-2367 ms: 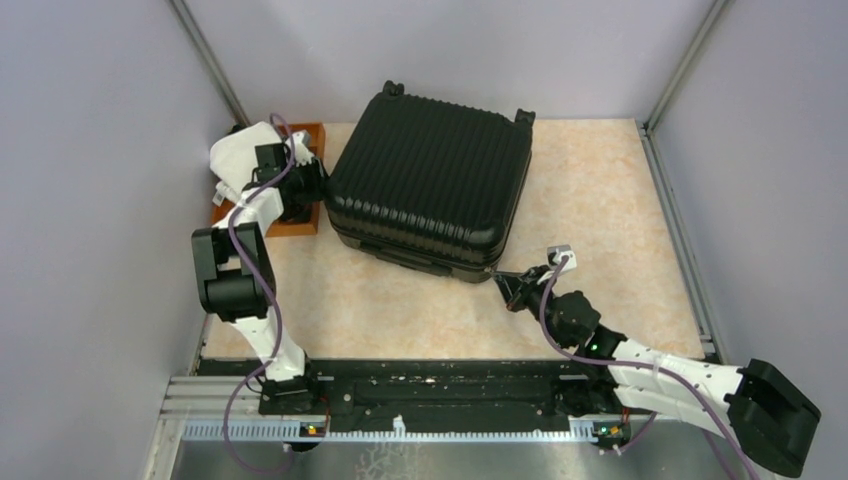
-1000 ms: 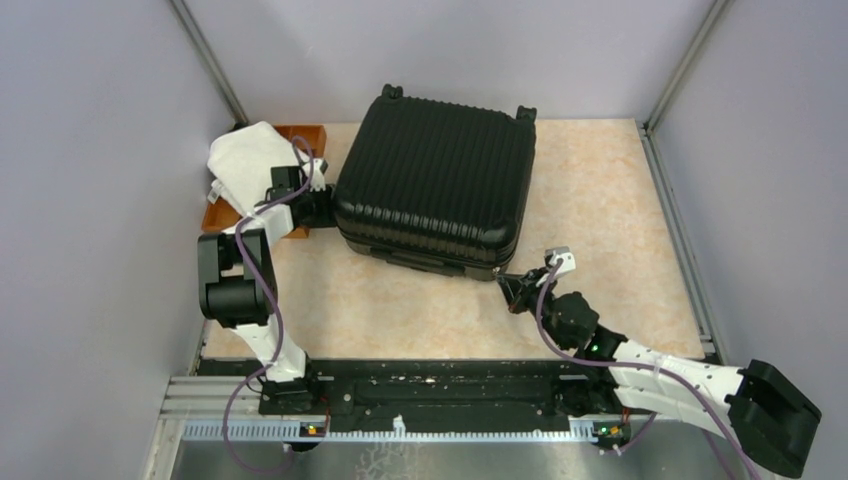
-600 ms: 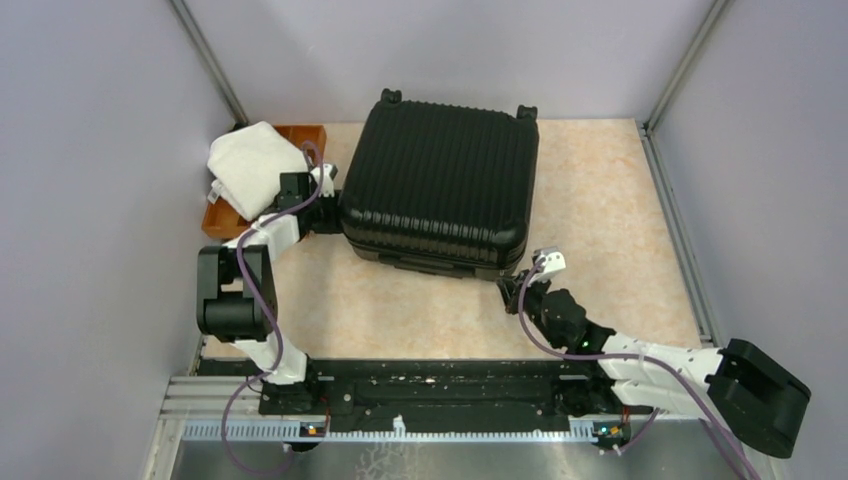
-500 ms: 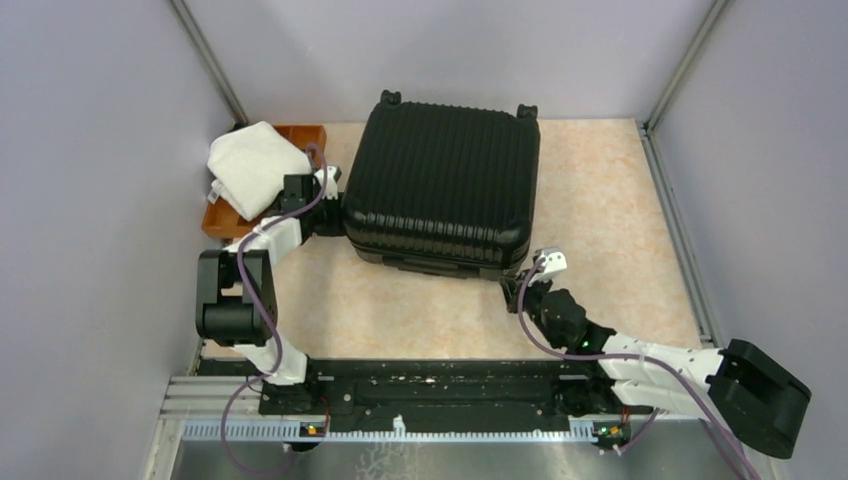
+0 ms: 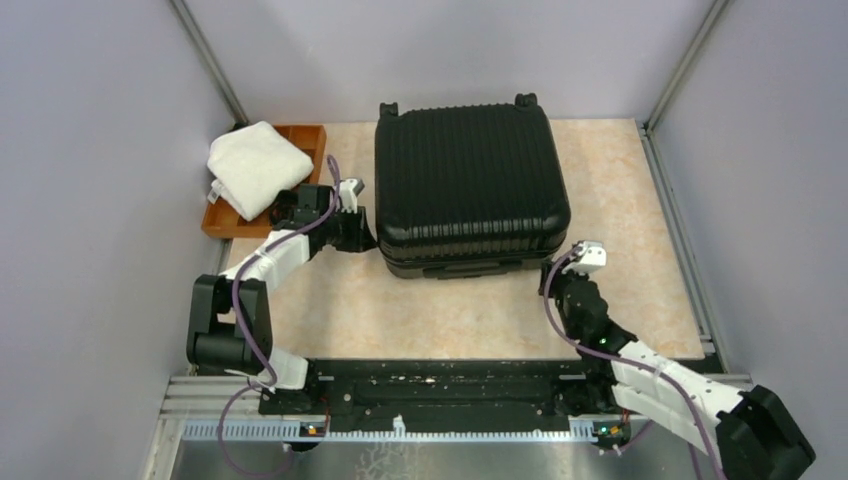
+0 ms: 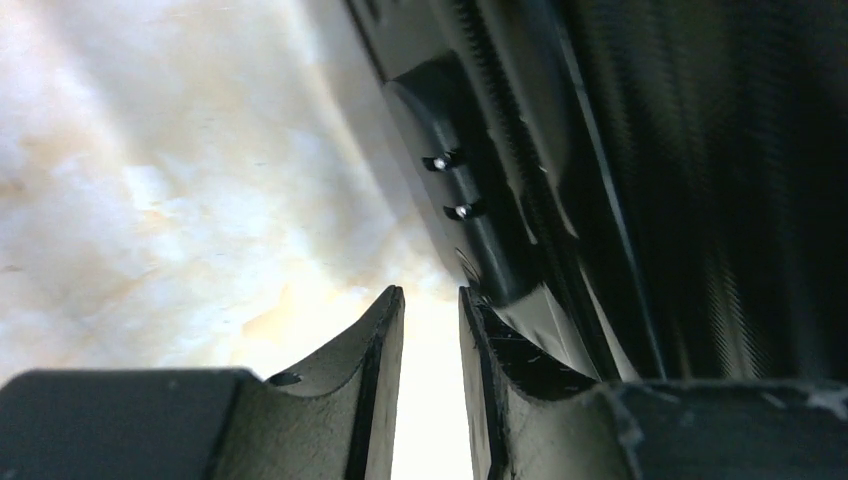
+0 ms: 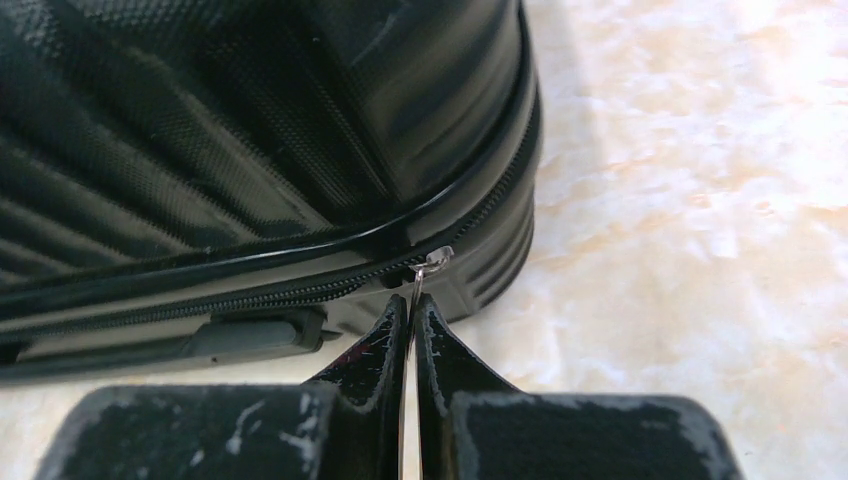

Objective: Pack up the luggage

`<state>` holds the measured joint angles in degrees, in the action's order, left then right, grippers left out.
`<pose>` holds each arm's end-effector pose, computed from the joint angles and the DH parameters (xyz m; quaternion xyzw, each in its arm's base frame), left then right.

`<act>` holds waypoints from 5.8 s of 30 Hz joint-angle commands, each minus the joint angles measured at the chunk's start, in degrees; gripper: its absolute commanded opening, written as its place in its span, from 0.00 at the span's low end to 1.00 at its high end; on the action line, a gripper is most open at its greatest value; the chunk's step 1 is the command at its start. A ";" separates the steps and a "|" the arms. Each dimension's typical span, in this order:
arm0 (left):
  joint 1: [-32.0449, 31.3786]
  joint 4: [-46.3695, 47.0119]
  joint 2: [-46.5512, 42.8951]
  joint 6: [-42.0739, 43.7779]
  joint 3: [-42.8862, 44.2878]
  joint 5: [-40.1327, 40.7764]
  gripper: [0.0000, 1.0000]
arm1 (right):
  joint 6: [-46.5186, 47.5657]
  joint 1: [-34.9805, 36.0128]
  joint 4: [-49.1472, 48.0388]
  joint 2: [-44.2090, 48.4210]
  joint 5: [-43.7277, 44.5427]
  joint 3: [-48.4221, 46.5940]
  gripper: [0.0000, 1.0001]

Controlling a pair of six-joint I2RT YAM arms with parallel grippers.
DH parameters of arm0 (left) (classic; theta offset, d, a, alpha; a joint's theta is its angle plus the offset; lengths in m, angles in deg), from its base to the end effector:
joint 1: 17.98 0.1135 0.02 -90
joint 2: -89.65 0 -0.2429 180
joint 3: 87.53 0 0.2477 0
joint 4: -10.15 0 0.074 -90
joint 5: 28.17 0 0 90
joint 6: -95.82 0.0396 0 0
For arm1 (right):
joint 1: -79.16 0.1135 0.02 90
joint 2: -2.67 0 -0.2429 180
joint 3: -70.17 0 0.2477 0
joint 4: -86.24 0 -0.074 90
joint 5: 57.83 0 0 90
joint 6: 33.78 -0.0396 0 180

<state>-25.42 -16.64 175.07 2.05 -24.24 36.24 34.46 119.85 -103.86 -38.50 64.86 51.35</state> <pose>0.2974 -0.0561 0.1796 0.1069 0.9102 -0.2398 0.3203 0.1437 0.0954 0.1564 0.0514 0.7659 0.1249 0.6286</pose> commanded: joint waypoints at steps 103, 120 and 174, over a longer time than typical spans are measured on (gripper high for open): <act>13.36 2.87 17.63 -10.11 23.33 2.91 0.55 | -1.87 -8.39 -32.13 -35.64 -17.61 -12.58 0.00; 1.48 8.61 22.43 -9.29 21.75 -1.26 0.55 | 3.33 -3.78 -30.47 -34.82 -16.47 -14.60 0.00; 5.90 7.03 10.34 -3.81 16.86 -3.90 0.41 | -15.64 -17.47 22.73 -10.97 -1.72 -37.97 0.27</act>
<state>-18.25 -14.02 181.98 -0.31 -10.07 32.70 22.48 112.24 -96.08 -48.79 57.91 20.69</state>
